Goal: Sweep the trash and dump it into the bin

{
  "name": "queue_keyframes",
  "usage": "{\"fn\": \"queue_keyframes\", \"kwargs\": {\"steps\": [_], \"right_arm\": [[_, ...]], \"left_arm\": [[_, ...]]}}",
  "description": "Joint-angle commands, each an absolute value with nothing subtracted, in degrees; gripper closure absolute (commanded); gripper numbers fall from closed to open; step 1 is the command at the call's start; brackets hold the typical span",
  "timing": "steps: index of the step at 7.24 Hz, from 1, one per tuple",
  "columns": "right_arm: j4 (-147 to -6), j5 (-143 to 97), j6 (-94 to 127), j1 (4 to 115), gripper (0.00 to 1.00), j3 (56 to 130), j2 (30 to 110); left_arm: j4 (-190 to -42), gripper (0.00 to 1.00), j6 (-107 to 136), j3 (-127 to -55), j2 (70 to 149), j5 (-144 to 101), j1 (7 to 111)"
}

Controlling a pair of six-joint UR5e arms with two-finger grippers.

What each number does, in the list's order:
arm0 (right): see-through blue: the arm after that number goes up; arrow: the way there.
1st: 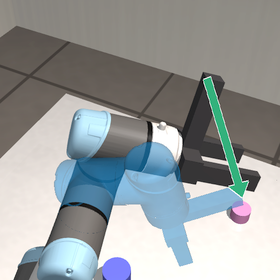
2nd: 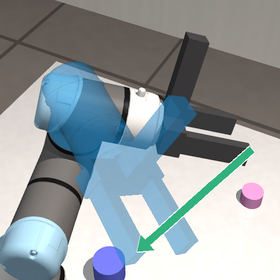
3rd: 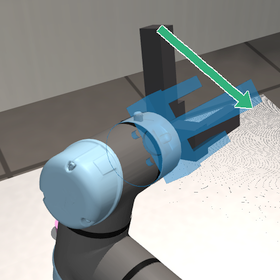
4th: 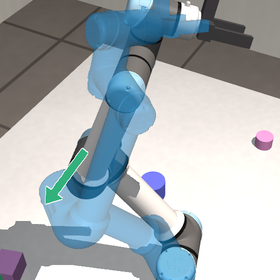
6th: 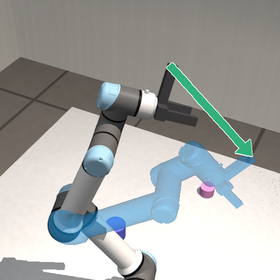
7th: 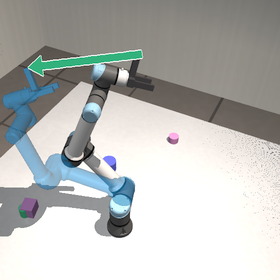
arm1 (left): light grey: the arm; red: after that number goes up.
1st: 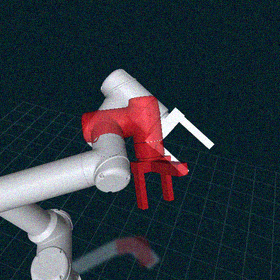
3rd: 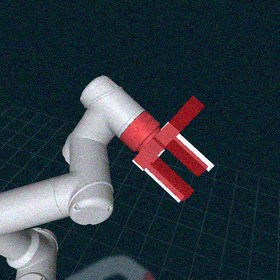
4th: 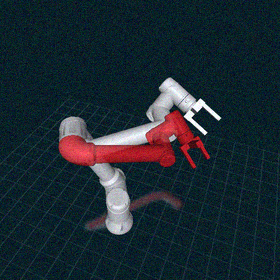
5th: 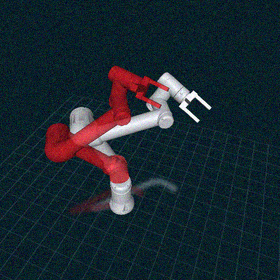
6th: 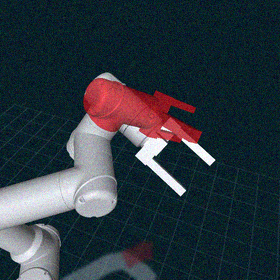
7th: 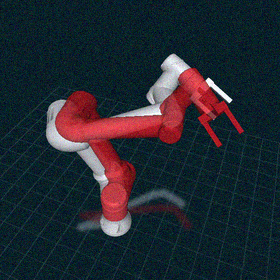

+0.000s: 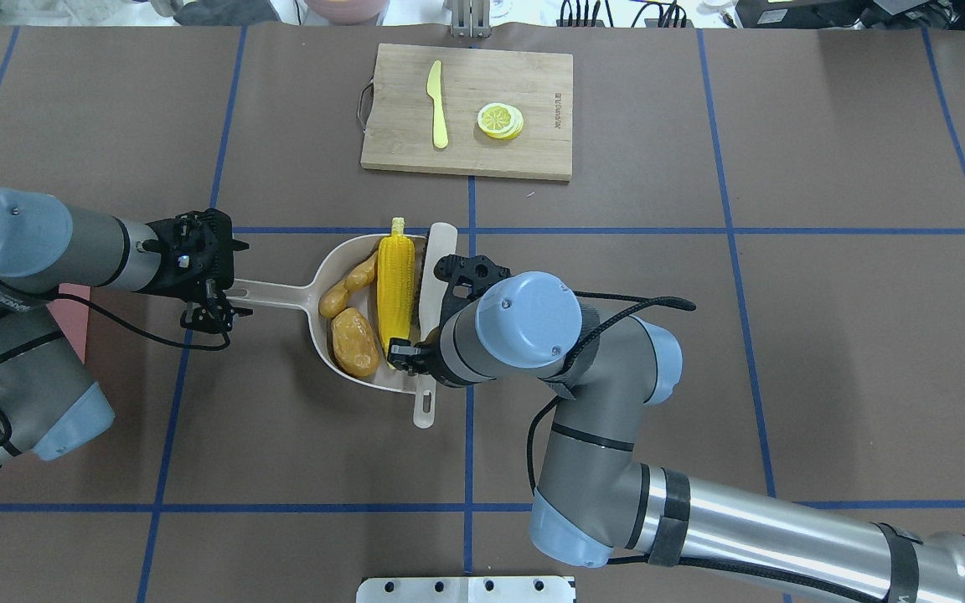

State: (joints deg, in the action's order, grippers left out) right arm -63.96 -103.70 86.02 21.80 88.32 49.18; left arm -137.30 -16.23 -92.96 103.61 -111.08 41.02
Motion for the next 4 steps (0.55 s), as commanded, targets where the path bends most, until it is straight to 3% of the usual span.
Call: {"fn": "queue_keyframes", "kwargs": {"steps": [1, 4], "right_arm": [[-64.4, -104.1, 86.0, 23.0, 1.0, 88.9, 49.7], [-66.6, -105.0, 85.8, 23.5, 1.0, 90.2, 50.5]], "left_arm": [[-141.3, 0.01, -16.3, -93.4, 103.6, -109.2, 40.9], [-141.9, 0.01, -16.2, -93.6, 102.8, -111.3, 40.0]]}}
